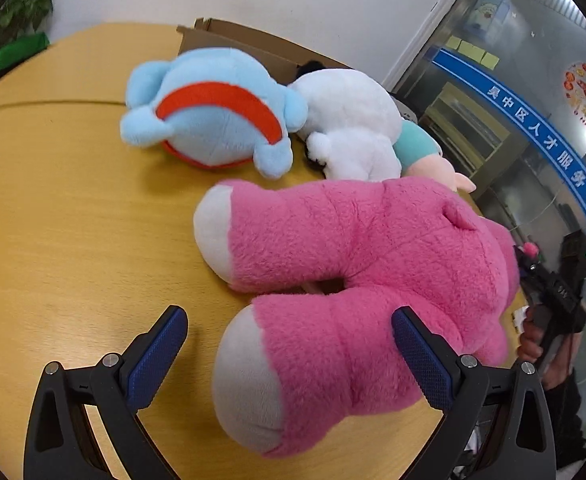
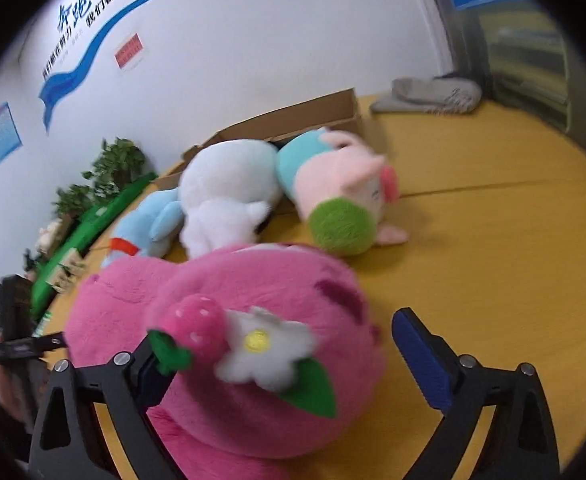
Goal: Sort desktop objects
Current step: 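Move both tools toward the large pink bear lying on the table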
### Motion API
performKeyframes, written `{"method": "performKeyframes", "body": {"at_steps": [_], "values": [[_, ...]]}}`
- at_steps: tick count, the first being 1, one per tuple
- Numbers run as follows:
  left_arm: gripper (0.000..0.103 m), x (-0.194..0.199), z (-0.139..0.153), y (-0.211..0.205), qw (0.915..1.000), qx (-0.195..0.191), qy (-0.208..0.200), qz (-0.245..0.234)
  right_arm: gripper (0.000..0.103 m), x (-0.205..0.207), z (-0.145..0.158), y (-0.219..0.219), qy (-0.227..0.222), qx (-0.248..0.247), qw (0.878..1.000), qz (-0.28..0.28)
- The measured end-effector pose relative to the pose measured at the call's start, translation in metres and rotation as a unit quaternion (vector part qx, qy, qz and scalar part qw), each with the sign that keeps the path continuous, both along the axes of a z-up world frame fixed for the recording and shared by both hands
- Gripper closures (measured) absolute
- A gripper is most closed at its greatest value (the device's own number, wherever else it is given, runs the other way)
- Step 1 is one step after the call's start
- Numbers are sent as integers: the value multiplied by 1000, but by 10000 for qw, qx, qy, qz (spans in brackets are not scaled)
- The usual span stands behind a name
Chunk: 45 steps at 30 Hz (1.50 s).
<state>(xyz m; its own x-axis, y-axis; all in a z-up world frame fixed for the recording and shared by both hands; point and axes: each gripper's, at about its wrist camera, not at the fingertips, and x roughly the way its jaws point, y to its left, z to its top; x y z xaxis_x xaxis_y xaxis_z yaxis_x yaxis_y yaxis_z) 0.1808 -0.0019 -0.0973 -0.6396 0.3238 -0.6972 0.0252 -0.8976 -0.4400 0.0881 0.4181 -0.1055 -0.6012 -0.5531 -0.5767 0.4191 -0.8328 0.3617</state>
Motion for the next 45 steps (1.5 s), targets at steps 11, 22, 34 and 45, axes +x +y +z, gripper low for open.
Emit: {"method": "performKeyframes", "body": {"at_steps": [11,22,34,45], "values": [[0,17,-2,-61,9998,118,-9,174,6,39,2,-92,77,532,9985,115],[0,34,28,-45,9987,-445,258,9,4,62,39,-76,630,815,9945,-198],[0,38,63,-3,9919,-881,916,39,4,66,34,-83,185,1288,9877,-864],[0,45,63,10,9932,-879,718,263,4,92,44,-89,381,1658,9792,-1110]]}}
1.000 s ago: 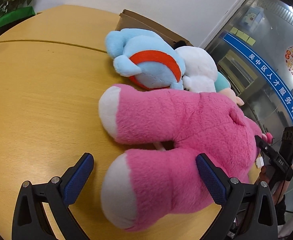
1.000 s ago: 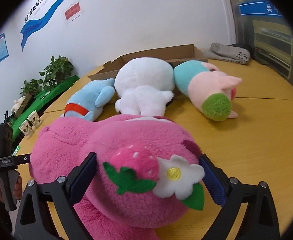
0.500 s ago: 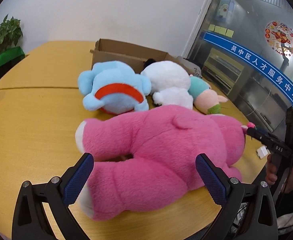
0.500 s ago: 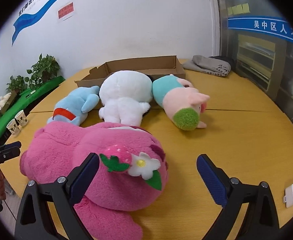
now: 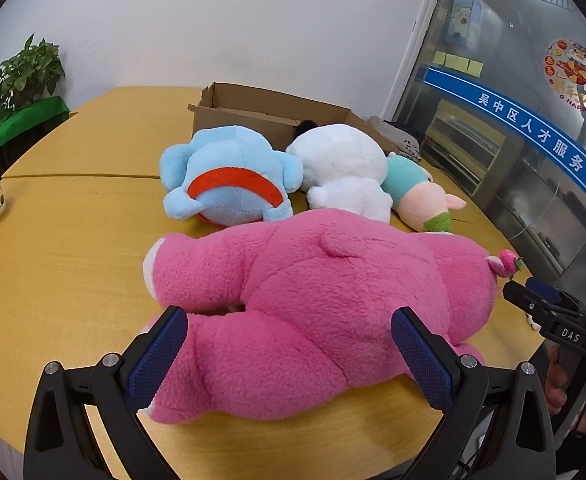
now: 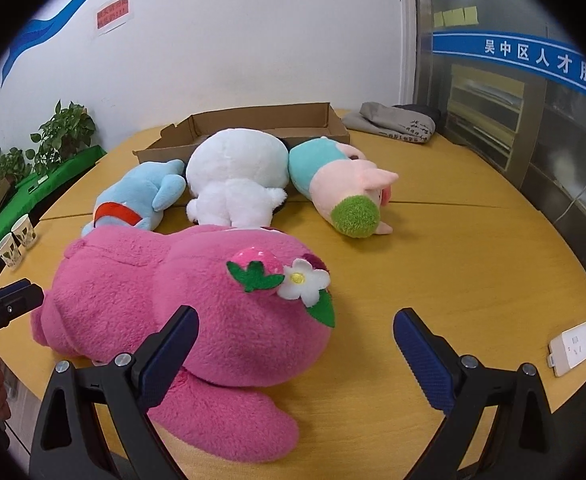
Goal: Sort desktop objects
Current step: 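Move both tools toward the large pink bear lying on the table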
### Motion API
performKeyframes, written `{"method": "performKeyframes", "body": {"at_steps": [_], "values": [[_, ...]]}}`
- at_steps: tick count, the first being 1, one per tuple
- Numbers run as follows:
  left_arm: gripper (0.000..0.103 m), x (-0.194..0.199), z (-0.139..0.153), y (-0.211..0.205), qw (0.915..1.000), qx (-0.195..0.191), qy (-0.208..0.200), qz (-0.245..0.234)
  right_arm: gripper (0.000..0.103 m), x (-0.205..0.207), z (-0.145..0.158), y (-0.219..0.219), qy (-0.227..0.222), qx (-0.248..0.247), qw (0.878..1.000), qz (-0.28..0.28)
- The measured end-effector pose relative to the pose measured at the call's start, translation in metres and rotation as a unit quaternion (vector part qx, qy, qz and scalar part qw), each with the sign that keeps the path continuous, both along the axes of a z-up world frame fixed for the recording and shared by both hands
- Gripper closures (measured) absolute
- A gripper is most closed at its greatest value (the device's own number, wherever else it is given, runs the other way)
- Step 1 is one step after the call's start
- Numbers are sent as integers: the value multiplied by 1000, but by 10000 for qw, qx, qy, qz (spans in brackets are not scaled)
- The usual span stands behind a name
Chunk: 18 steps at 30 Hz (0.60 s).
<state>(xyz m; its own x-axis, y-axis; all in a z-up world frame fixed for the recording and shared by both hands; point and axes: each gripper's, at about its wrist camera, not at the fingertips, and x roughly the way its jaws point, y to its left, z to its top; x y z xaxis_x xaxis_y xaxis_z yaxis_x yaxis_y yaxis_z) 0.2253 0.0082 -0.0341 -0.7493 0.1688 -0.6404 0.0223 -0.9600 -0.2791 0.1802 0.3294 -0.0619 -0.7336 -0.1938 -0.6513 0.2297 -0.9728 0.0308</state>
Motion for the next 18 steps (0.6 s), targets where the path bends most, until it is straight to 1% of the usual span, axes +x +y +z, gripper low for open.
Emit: {"method": "performKeyframes", "body": {"at_steps": [2,5,8,14,18], "values": [[0,3,2,1,10000,7,33,-64,4,2,2,-1,28,22,10000,-23],[0,3,2,5,9998,-84,32,-169,4,5,4,-4,78,84,9999,-33],[0,4,2,6,9996,-58,86,-244,4,5,6,-7,104,110,9999,-39],[0,2,-2,3,9997,71,93,-224,4,2,5,-15,52,254,9997,2],[0,-5,-3,-2,9998,-95,174,-95,4,-8,2,-22,23,396,9992,3]]}}
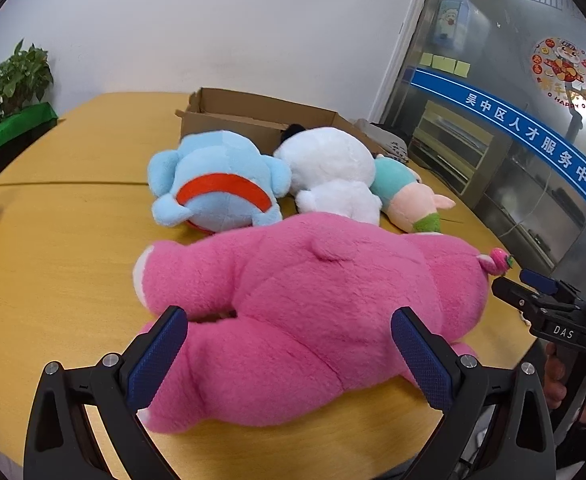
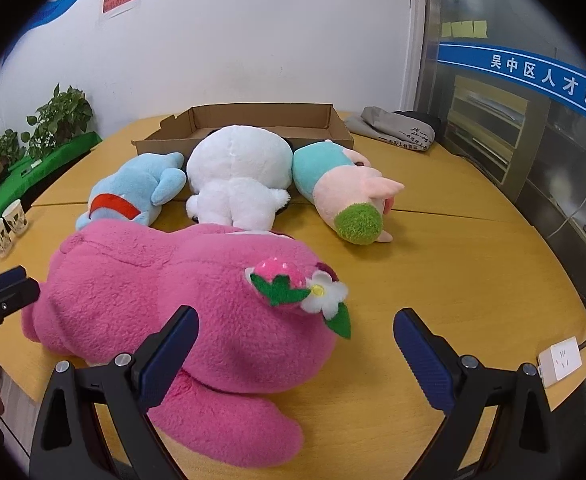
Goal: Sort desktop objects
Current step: 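Move both tools toward the large pink bear lying on the table, then grasp the pink bear with both grippers and lift it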
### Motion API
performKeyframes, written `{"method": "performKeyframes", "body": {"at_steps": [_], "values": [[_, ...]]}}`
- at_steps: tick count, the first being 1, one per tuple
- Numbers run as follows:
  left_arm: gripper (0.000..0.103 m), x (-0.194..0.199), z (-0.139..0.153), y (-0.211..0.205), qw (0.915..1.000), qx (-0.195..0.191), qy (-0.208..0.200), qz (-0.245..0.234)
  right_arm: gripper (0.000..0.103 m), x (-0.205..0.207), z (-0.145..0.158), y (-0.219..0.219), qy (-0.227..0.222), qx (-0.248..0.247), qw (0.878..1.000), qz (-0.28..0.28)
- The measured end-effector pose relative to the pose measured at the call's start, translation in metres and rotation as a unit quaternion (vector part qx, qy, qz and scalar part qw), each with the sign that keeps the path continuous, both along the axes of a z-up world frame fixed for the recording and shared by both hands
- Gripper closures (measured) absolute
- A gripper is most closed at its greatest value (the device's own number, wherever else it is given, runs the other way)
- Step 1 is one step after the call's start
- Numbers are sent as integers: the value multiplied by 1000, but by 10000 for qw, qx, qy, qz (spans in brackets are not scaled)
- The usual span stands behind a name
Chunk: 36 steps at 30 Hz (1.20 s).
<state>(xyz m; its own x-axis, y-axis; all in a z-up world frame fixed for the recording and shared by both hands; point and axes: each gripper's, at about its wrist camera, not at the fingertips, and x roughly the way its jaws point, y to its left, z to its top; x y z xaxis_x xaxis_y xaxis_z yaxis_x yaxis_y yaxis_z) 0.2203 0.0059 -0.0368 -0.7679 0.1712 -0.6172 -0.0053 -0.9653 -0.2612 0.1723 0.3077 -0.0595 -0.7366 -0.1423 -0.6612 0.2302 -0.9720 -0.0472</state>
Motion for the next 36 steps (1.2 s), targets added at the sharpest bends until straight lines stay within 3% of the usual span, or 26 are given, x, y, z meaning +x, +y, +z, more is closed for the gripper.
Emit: {"method": "performKeyframes", "body": {"at_steps": [4,9,19,24,29,34,36], "values": [[0,-10,-4,-6,10000,-12,-19,23,4,-15,-8,-4,-61,-74,10000,6],[0,-18,-10,-16,9989,383,-133,-216,4,-26,-15,-3,-167,-283,9994,120],[0,-15,-9,-23,9949,743,-208,-649,4,-25,-7,10,-151,-935,9937,596],[0,-3,-9,-39,9956,770,-256,-479,4,-32,-4,23,-209,-1173,9896,810],[0,4,-23,-64,9922,1109,-419,-393,4,-48,1,44,-412,-1627,9810,973],[1,1,-48,-77,9873,1300,-736,-541,6,-54,-3,55,-561,-1683,9751,1333],[6,-1,-57,-78,9855,1363,-826,-586,9,-55,-15,52,-735,-1720,9720,1424]]}}
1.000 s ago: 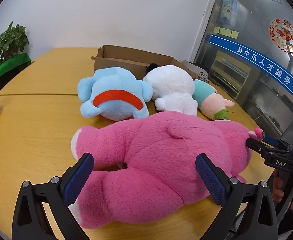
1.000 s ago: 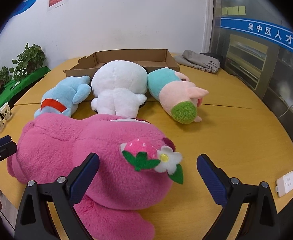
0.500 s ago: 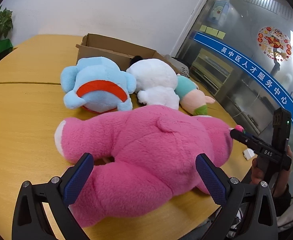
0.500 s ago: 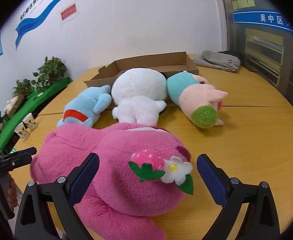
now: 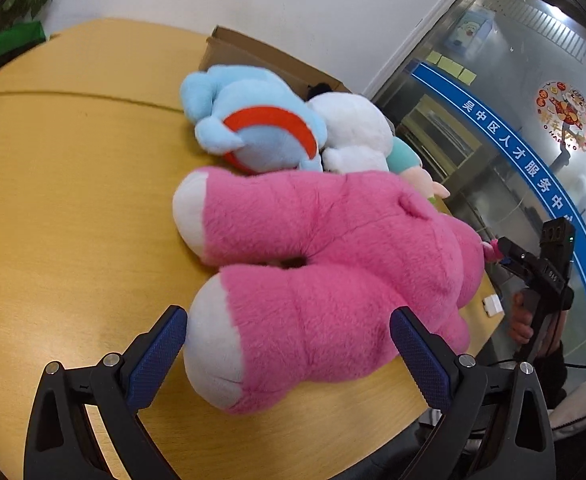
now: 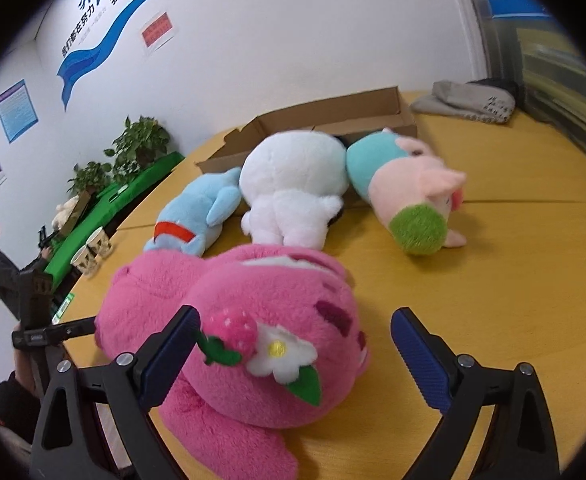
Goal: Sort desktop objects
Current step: 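Grasp the pink bear with both grippers and lift it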
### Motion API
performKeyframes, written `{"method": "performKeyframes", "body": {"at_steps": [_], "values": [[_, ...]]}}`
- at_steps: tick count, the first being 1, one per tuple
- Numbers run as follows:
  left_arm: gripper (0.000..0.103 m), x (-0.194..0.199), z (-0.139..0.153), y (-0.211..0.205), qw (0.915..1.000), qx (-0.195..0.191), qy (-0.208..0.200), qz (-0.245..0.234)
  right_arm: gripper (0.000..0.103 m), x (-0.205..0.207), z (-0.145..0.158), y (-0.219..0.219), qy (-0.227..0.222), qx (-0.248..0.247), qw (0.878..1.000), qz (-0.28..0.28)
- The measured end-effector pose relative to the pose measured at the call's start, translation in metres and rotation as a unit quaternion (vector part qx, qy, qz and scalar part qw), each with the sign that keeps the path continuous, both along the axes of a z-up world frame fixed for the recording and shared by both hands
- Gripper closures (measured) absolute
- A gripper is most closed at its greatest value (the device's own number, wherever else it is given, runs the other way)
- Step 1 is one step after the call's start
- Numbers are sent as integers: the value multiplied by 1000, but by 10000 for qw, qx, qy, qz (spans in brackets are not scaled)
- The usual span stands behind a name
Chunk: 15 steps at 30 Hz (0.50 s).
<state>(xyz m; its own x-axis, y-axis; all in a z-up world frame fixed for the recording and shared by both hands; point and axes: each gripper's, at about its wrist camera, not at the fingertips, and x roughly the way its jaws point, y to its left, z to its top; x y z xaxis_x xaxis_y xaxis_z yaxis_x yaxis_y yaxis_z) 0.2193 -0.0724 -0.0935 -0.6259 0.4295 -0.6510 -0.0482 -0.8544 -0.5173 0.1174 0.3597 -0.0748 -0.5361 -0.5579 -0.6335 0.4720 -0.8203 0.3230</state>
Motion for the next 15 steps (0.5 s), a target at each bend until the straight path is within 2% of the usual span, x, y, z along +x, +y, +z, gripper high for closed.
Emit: {"method": "performKeyframes", "body": {"at_steps": [1,2,3,5,6,7,9,11,15], "values": [[17,-1,-4,-1,10000,-39,-55,48,14,-1,-6,-2,-81,-13,9999,59],[22,-1,-7,-2,9999,-10,-90,104,24,-1,-12,-4,-163,-25,9998,119],[23,-1,-9,-6,9997,149,-109,161,29,-2,-18,-7,-226,-19,9996,155],[39,0,-12,-13,9988,343,-168,301,37,-4,-26,-7,-301,-217,9992,165],[44,0,-14,-17,9983,400,-201,383,39,-5,-26,-7,-296,-289,9990,143],[57,2,-14,-20,9976,457,-222,476,45,-6,-27,-6,-289,-359,9989,119],[63,4,-16,-24,9961,620,-243,572,52,-9,-27,-5,-276,-500,9983,71],[68,6,-13,-20,9962,585,-227,605,60,-7,-24,-5,-174,-512,9985,33],[74,10,-4,-17,9959,573,-121,684,71,1,-19,0,-4,-641,9979,-83]]}}
